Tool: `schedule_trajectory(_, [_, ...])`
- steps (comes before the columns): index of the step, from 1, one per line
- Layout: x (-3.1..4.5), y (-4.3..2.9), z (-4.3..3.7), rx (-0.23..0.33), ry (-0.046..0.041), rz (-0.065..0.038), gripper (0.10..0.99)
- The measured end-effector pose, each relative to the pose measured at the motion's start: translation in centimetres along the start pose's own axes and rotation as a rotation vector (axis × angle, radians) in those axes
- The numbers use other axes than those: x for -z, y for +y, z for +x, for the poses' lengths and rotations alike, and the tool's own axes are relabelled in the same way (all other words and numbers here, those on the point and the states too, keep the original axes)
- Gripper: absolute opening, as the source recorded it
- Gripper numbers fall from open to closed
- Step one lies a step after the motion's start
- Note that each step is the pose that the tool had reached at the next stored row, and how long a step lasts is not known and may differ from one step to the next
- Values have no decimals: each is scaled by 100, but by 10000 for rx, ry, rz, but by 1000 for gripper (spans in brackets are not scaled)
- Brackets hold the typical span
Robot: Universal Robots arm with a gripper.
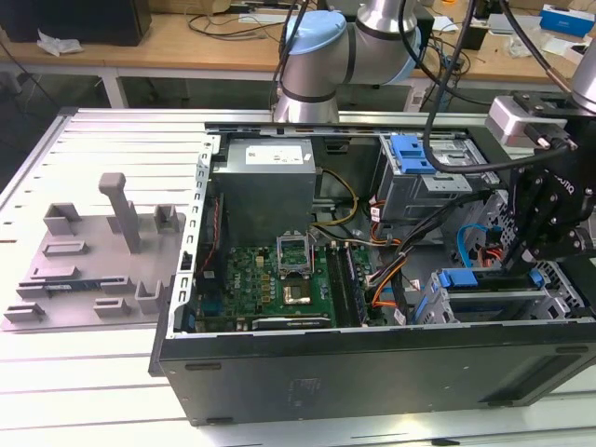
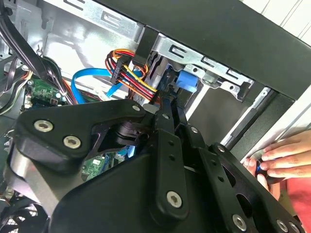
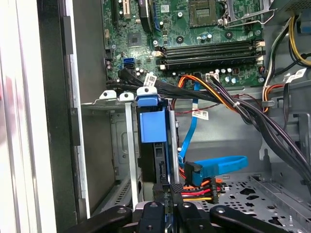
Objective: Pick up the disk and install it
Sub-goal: 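Insert the first disk wire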
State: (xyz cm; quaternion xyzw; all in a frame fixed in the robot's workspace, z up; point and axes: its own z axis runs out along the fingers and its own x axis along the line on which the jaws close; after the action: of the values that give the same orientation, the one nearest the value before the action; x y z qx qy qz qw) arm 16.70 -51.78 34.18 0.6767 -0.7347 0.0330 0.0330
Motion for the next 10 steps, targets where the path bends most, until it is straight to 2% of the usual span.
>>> schedule_trajectory(10, [-61, 1, -6, 55, 1, 6, 165])
